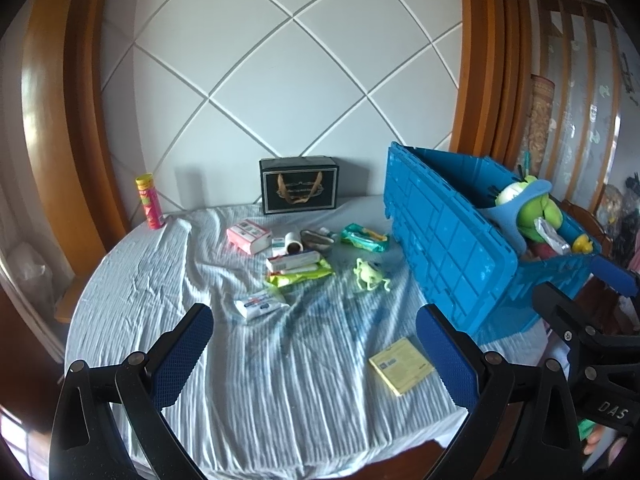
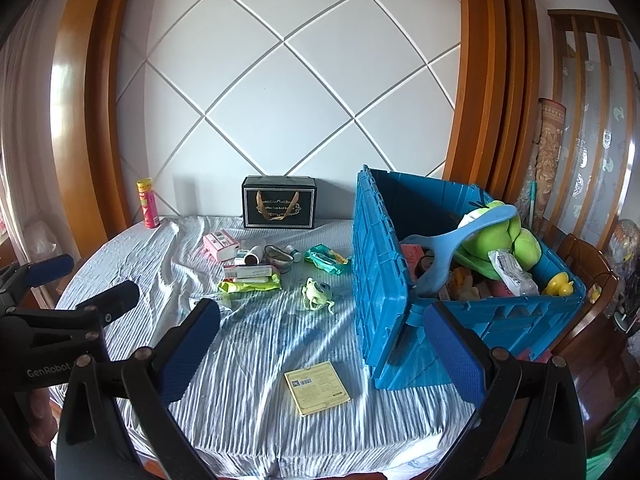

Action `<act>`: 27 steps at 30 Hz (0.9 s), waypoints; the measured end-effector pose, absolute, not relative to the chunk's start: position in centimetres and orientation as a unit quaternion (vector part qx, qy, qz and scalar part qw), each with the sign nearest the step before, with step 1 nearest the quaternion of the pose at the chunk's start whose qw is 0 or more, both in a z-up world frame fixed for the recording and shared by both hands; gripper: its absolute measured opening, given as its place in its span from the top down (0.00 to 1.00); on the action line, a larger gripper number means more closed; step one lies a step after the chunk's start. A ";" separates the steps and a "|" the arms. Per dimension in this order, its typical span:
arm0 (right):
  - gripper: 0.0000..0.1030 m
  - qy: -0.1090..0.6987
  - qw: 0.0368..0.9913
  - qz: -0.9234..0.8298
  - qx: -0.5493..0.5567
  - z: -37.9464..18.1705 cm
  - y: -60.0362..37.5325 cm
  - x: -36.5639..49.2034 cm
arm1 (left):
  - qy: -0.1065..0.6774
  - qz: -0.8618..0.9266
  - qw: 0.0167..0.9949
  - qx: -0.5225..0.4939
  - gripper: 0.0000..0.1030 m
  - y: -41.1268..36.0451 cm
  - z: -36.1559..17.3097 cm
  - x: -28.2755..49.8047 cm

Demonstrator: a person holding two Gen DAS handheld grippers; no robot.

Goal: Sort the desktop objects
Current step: 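Lower the left tool to the white wipe packet while the right tool grasps the green plush toy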

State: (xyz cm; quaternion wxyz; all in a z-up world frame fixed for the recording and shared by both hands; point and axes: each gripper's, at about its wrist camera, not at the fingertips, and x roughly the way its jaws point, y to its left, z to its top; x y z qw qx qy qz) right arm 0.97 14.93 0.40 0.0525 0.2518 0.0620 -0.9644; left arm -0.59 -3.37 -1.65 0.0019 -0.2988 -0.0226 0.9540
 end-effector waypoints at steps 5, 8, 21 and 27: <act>0.00 0.071 0.058 -0.961 0.261 -0.2 13.1 0.4 | -0.031 0.952 0.004 -0.306 0.00 -5.4 -2.7 -1.0; 0.00 0.076 0.069 -0.955 0.280 -1.7 12.0 -1.0 | -0.050 0.946 0.007 -0.320 0.00 -7.1 -4.1 -1.8; 0.00 0.069 0.138 -0.910 0.384 -11.8 8.1 -10.8 | -0.113 0.867 -0.038 -0.484 0.00 -13.5 -17.8 -13.0; 0.00 0.051 0.174 -0.875 0.448 -19.6 7.1 -20.1 | -0.094 0.821 -0.099 -0.554 0.00 -14.4 -24.8 -21.1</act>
